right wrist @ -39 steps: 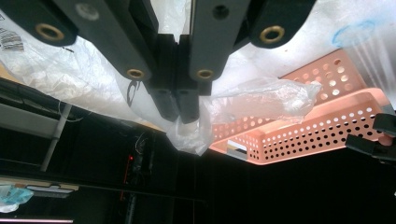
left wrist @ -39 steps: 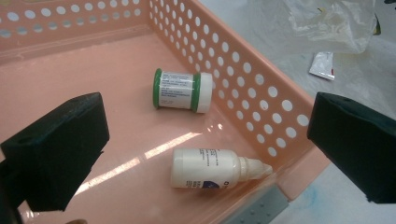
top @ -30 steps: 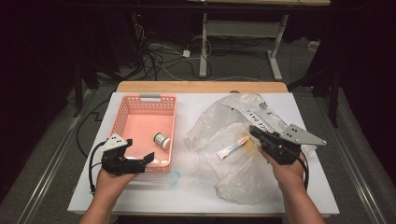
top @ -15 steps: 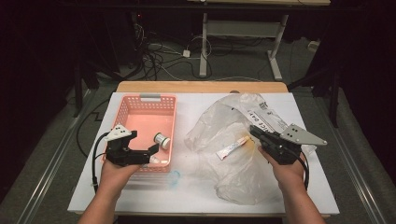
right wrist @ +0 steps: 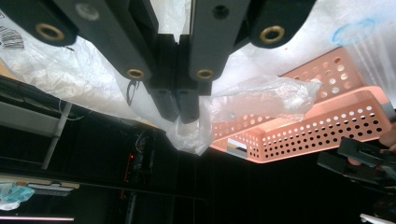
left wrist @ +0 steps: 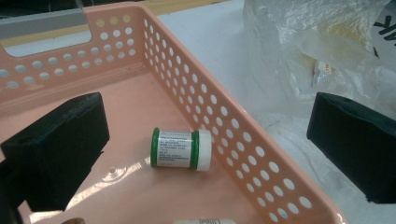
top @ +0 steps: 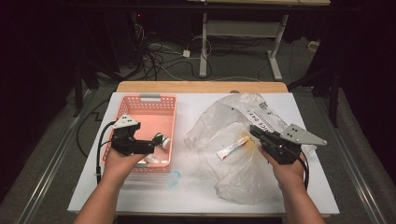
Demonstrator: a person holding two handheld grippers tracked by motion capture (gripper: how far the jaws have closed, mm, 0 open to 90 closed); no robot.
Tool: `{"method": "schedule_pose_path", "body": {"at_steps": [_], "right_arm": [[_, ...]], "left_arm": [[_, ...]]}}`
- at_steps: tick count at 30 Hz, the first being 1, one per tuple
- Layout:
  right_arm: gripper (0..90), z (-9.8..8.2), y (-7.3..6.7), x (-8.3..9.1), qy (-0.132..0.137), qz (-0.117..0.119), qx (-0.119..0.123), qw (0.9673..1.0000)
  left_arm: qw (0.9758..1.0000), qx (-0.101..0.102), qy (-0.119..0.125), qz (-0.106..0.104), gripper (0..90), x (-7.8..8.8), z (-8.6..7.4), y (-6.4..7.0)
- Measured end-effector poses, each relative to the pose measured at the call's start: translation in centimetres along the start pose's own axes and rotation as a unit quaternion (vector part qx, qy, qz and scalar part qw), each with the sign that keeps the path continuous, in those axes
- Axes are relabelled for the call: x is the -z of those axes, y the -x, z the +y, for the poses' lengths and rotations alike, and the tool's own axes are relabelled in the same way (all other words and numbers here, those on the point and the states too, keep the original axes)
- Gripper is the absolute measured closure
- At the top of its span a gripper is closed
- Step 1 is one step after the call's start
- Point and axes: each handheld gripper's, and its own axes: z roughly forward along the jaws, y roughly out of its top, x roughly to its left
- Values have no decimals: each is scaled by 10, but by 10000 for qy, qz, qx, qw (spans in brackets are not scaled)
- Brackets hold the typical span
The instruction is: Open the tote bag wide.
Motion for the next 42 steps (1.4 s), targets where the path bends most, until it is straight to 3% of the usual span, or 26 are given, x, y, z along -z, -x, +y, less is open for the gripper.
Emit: {"method": "schedule_pose_path", "body": {"at_steps": [8, 11, 14, 20, 22, 26, 30, 34, 37, 42], "right_arm": [[900, 0, 0, 0, 3, 7, -4, 10000], [900, 0, 1, 1, 17, -7, -10, 10000], [900, -1, 1, 1, -3, 6, -23, 10000], [900, -1, 2, 1, 8, 8, -29, 10000], [900, -1, 2, 1, 1, -11, -39, 10000], [900, -1, 2, 0, -22, 6, -25, 10000], [900, -1, 2, 0, -20, 1, -37, 10000], [900, -2, 2, 0, -25, -1, -37, 10000], [900, -2, 2, 0, -36, 6, -45, 10000], [900, -2, 2, 0, -28, 0, -40, 10000]], "left_arm": [[9983, -51, -538, 217, 0, -25, 11, -13], [9965, -65, -805, 228, 0, -35, 11, -18], [9950, 167, -982, 95, 0, -45, 11, -25], [9906, 120, -1352, 145, 0, -57, 11, -28], [9879, 123, -1534, 183, 16, -61, 11, -29], [9807, 141, -1951, 36, 33, -69, 10, -33], [9752, 80, -2210, 1, 73, -76, 9, -32], [9719, 5, -2353, -76, 139, -81, 8, -31], [9672, -73, -2538, -77, 148, -86, 8, -31], [9634, -219, -2670, -75, 202, -92, 9, -28]]}}
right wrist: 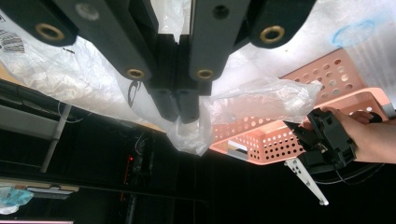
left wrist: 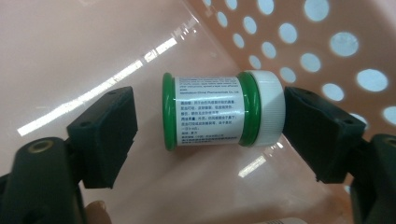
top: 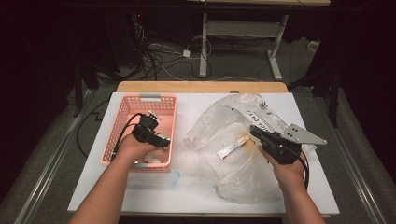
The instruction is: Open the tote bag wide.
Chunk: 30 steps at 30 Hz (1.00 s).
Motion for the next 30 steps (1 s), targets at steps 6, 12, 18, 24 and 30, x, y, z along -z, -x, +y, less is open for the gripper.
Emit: {"method": "schedule_pose_path", "body": {"at_steps": [6, 12, 18, 24, 30], "right_arm": [[900, 0, 0, 0, -6, 13, -23, 10000], [900, 0, 1, 2, 15, -6, 12, 10000], [900, 0, 1, 1, 12, 2, 15, 10000], [900, 1, 1, 2, 19, -3, 24, 10000], [900, 1, 2, 2, 16, -28, -12, 10000]], "left_arm": [[9998, -139, -115, -11, 277, -4, 5, 3], [9995, -223, -237, 57, 339, -10, 6, 5], [9995, -225, -221, 92, 347, -10, 6, 6], [9997, -102, -95, 217, 349, -4, 6, 5], [9998, 12, 156, 96, 349, 10, 3, 3]]}}
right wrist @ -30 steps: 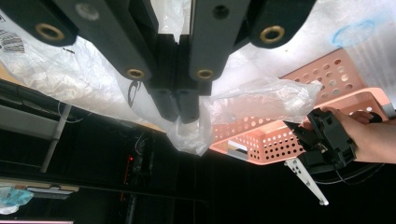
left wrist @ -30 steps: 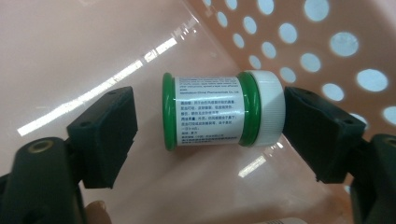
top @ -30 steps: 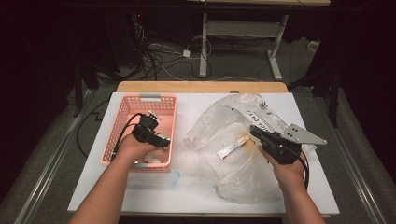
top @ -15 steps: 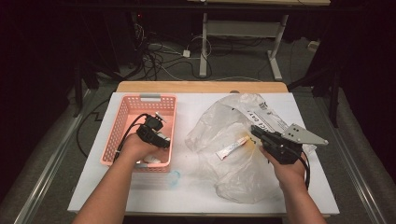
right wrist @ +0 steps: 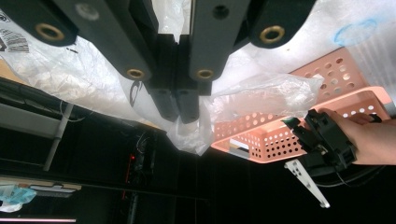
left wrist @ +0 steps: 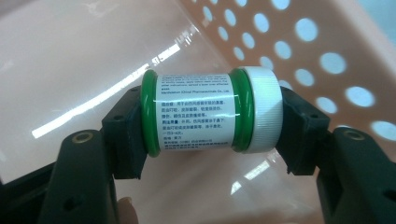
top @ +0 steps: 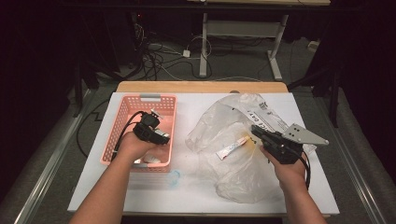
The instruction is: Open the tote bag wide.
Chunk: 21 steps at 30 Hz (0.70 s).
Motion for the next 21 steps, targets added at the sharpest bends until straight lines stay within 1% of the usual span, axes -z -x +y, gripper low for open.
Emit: {"method": "schedule_pose_path", "body": {"at_steps": [6, 12, 18, 21], "right_arm": [[900, 1, 0, 0, 29, 9, 35, 10000], [900, 1, -1, 0, 33, 8, 39, 10000], [900, 2, -1, 1, 34, 24, 33, 10000], [900, 2, -1, 1, 41, 20, 41, 10000]], "left_arm": [[9998, 16, 216, -51, 349, 15, -3, 4], [9991, 30, 432, -13, 349, 28, -9, 8], [9983, 0, 578, -36, 349, 34, -19, 16], [9977, -52, 669, -25, 349, 37, -24, 19]]}}
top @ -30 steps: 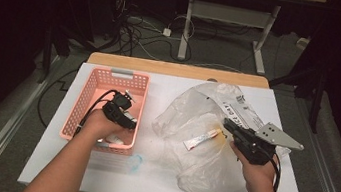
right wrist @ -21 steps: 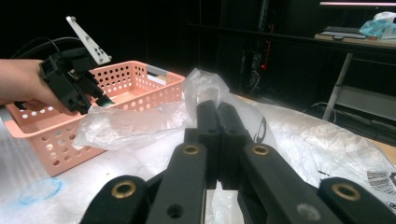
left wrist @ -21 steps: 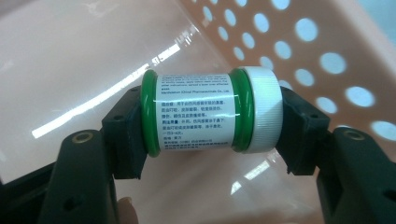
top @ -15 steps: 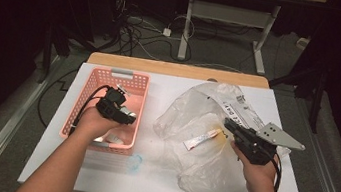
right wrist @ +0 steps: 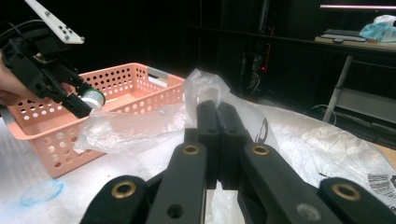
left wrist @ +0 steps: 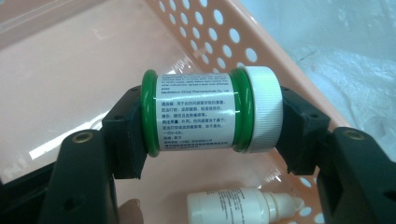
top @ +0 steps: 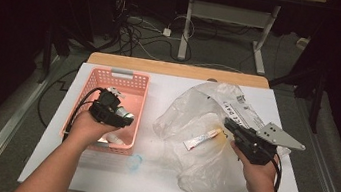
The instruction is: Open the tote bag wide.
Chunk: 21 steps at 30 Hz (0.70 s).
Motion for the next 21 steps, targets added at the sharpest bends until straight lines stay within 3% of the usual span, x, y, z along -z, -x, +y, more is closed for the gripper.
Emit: {"method": "schedule_pose_path", "body": {"at_steps": [16, 21], "right_arm": [[900, 0, -1, -1, -7, 5, -4, 10000], [900, -1, -1, -2, -29, -2, 35, 10000]], "left_arm": [[9983, 47, 579, -30, 349, 18, -32, 12], [9965, 90, 827, -28, 349, 19, -42, 16]]}}
